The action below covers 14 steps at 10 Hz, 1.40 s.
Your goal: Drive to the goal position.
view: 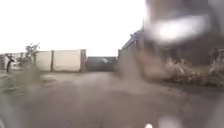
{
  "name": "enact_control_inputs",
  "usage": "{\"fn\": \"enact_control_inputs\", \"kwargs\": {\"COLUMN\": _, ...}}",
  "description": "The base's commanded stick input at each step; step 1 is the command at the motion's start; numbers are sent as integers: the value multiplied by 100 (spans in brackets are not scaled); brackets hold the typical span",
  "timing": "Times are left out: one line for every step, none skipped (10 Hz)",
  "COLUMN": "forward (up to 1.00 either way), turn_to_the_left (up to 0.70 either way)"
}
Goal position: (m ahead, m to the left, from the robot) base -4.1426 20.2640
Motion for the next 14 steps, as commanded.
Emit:
{"fn": "enact_control_inputs", "kwargs": {"forward": 50, "turn_to_the_left": 2}}
{"fn": "enact_control_inputs", "kwargs": {"forward": 50, "turn_to_the_left": 2}}
{"fn": "enact_control_inputs", "kwargs": {"forward": 50, "turn_to_the_left": 2}}
{"fn": "enact_control_inputs", "kwargs": {"forward": 50, "turn_to_the_left": 2}}
{"fn": "enact_control_inputs", "kwargs": {"forward": 50, "turn_to_the_left": 2}}
{"fn": "enact_control_inputs", "kwargs": {"forward": 50, "turn_to_the_left": 2}}
{"fn": "enact_control_inputs", "kwargs": {"forward": 50, "turn_to_the_left": 2}}
{"fn": "enact_control_inputs", "kwargs": {"forward": 50, "turn_to_the_left": 2}}
{"fn": "enact_control_inputs", "kwargs": {"forward": 50, "turn_to_the_left": 2}}
{"fn": "enact_control_inputs", "kwargs": {"forward": 50, "turn_to_the_left": 2}}
{"fn": "enact_control_inputs", "kwargs": {"forward": 50, "turn_to_the_left": 2}}
{"fn": "enact_control_inputs", "kwargs": {"forward": 50, "turn_to_the_left": 2}}
{"fn": "enact_control_inputs", "kwargs": {"forward": 50, "turn_to_the_left": 2}}
{"fn": "enact_control_inputs", "kwargs": {"forward": 50, "turn_to_the_left": 2}}
